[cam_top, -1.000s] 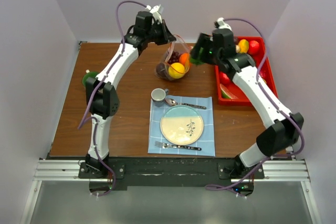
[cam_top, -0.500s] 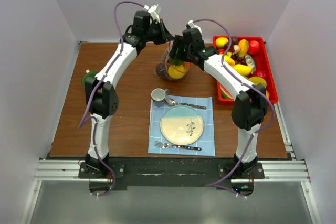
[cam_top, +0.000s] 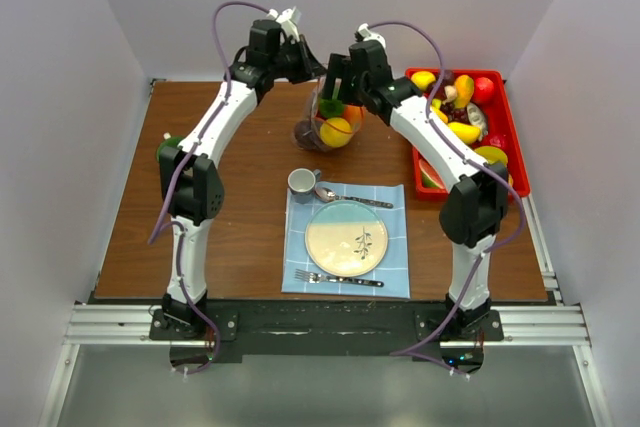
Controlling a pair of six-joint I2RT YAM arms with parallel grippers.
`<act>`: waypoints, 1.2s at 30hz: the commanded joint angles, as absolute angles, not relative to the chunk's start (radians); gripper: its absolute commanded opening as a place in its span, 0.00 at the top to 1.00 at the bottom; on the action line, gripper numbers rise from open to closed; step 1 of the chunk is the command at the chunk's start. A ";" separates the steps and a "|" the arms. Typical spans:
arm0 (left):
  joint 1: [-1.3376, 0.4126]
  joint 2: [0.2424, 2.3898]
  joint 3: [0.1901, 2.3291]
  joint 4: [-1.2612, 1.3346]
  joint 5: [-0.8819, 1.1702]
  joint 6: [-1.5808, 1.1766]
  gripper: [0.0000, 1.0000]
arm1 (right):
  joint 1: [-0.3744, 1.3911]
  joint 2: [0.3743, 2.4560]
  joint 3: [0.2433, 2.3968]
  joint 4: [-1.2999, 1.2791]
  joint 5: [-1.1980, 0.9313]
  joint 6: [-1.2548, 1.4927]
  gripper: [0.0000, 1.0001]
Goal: Place the food in the zip-top bag and seal the zipper
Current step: Place the fake fruit in the zipper food storage bag, then adjust the zipper food storage bag at the center of the board.
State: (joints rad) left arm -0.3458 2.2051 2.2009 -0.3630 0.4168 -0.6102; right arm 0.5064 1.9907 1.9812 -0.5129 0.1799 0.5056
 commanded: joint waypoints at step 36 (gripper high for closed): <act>-0.337 2.138 2.194 -0.324 0.433 -0.604 1.00 | 0.506 2.054 2.319 -0.744 0.264 0.445 1.00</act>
